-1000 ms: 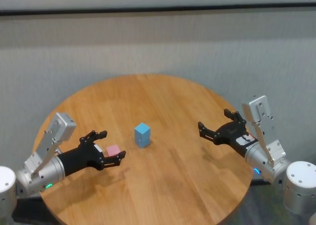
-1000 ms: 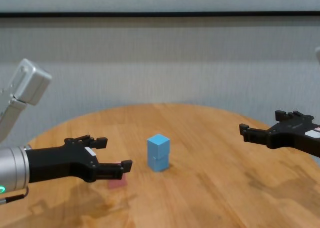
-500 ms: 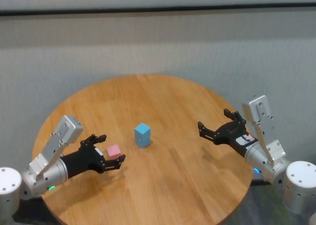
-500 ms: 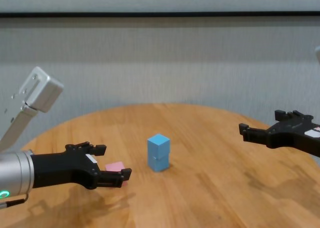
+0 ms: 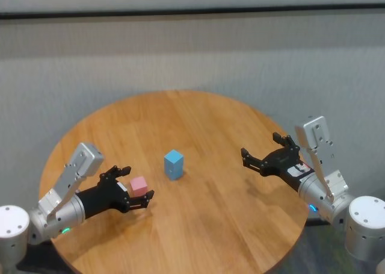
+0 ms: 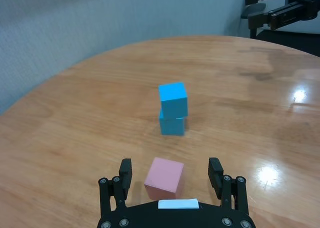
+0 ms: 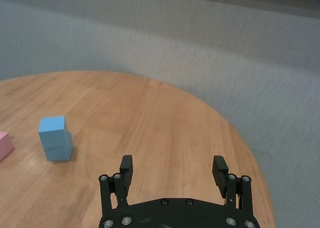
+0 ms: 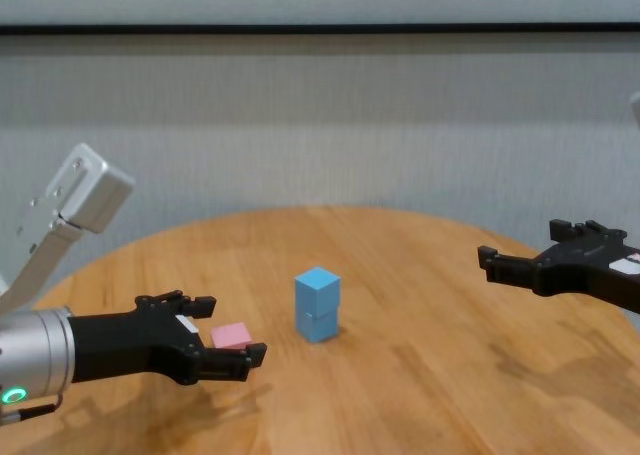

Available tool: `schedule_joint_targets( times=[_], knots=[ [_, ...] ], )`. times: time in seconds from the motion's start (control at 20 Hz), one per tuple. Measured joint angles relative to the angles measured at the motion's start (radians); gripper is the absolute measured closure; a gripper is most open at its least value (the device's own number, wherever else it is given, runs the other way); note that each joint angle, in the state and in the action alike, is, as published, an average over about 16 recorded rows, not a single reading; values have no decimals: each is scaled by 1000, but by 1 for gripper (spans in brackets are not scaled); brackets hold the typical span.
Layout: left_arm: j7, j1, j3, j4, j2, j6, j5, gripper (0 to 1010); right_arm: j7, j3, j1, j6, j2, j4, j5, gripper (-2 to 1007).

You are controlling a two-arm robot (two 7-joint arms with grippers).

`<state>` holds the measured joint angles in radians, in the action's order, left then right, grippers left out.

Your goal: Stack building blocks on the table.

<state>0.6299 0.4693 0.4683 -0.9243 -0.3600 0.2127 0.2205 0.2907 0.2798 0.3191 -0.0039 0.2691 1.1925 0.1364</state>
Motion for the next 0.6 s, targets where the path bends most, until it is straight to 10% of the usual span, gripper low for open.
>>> schedule_joint_targets(
  times=[0.6],
  knots=[
    [3, 37, -5, 82, 34, 20, -12, 7, 0, 0, 0, 0, 0, 0, 0, 4]
  ],
)
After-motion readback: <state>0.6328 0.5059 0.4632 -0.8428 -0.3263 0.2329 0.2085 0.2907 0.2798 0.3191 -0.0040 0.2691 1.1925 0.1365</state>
